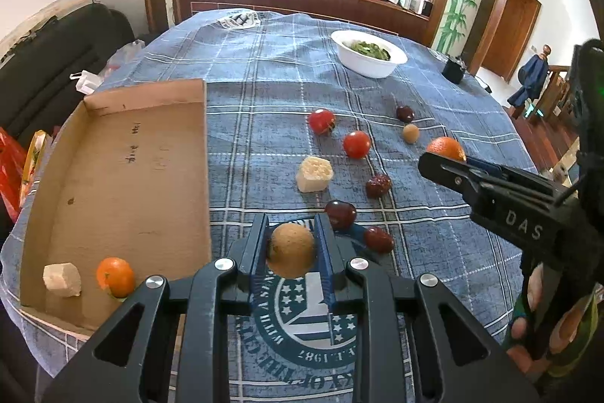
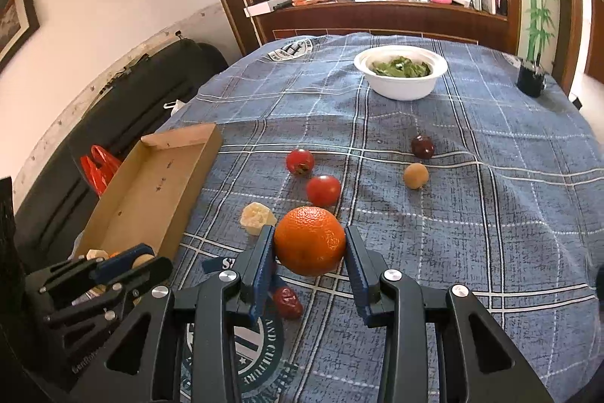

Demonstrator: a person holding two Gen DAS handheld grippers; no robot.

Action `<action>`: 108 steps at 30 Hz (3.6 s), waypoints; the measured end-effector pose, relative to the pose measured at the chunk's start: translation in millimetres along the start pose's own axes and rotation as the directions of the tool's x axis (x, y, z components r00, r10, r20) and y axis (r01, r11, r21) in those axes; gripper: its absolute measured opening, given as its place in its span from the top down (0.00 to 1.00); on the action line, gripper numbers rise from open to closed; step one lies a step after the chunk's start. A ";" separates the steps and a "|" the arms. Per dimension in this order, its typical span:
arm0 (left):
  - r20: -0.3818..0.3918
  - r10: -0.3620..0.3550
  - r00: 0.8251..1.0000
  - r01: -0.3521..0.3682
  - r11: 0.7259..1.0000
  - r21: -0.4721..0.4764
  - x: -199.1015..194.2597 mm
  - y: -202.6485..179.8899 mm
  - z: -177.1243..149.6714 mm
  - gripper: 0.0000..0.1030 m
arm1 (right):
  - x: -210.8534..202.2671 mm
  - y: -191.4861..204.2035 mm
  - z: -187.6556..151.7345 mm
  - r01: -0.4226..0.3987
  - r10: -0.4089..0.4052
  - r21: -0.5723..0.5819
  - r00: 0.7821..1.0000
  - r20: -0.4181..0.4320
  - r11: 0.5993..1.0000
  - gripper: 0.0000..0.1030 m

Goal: Organize fruits
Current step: 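Carry the tan fruit in the left tool and orange in the right tool to the tray, then open the left tool inside the tray while the right tool releases the orange there, then withdraw both open tools from the tray back toward the fruits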

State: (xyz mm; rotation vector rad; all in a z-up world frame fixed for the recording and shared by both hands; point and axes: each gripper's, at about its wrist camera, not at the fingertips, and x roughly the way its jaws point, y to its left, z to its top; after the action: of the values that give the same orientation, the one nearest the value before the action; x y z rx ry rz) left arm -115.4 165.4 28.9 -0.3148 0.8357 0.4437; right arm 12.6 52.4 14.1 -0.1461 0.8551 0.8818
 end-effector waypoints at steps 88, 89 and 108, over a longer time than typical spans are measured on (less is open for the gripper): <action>-0.156 0.139 0.978 -0.187 0.916 -0.355 28.5 196.9 -7.6 0.71 | 127.3 204.1 -15.3 -0.318 0.226 -0.285 0.923 -0.310 0.904 0.48; -0.151 0.135 0.979 -0.182 0.913 -0.365 25.7 198.8 -6.9 0.69 | 124.6 203.3 -15.2 -0.318 0.230 -0.284 0.925 -0.304 0.905 0.48; -0.048 0.067 0.997 -0.077 0.966 -0.245 -10.6 112.0 3.9 0.68 | 25.1 99.4 -20.0 -0.262 0.249 -0.128 0.962 -0.112 0.956 0.47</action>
State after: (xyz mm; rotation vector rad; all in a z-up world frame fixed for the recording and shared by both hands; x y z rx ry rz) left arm -174.6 261.2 28.9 -0.5262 0.8327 0.6133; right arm -63.3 123.5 4.7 -0.2060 0.9124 1.1877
